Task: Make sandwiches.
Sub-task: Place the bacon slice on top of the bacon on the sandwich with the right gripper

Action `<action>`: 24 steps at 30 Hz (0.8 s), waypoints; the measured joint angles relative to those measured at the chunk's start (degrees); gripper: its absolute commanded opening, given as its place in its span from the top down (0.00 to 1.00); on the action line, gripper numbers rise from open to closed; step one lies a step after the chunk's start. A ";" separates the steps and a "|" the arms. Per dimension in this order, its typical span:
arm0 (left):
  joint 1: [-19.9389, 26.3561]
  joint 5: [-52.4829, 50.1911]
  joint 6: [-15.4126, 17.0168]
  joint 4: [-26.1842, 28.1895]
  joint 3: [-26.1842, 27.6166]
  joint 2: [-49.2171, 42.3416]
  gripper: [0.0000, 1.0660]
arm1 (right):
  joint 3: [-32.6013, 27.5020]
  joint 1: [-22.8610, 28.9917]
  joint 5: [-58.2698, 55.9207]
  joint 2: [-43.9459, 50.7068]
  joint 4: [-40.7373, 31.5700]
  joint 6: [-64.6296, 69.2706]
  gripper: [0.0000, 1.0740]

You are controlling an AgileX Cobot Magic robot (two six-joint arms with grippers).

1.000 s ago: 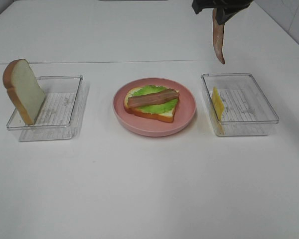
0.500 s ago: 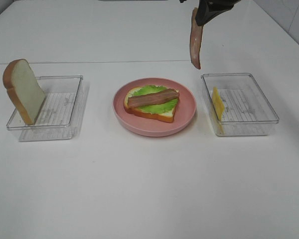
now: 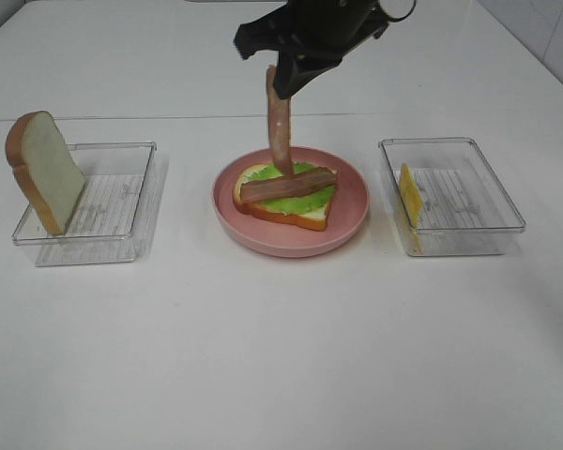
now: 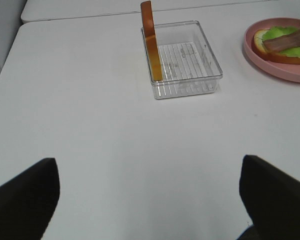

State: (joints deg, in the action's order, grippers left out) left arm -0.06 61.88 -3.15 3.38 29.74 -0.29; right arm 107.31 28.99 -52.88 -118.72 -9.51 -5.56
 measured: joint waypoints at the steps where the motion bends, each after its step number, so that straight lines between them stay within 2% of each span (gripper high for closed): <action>1: 0.00 0.00 0.00 0.00 0.00 0.00 0.16 | 0.00 0.00 0.00 0.00 0.00 0.00 1.00; 5: 0.00 0.00 0.00 0.00 0.00 0.00 0.16 | 0.00 3.72 2.35 -2.41 -0.17 -0.86 1.00; 9: 0.00 0.00 0.00 0.00 0.00 0.00 0.16 | 0.00 5.10 5.10 -5.10 -0.46 -0.92 1.00; 12: 0.00 0.00 0.00 0.00 0.00 0.00 0.16 | 0.00 5.10 5.50 -5.56 -0.34 -0.92 1.00; 18: 0.00 0.00 0.00 0.00 0.00 0.00 0.16 | 0.00 4.53 9.34 -9.00 4.98 -0.74 1.00; 24: 0.00 0.00 0.00 0.00 0.00 0.00 0.16 | 0.00 1.38 10.83 -11.40 11.29 0.74 1.00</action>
State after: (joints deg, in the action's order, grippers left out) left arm -0.06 61.88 -3.15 3.38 29.74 -0.29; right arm 107.31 30.37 -42.06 -130.12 1.78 -4.81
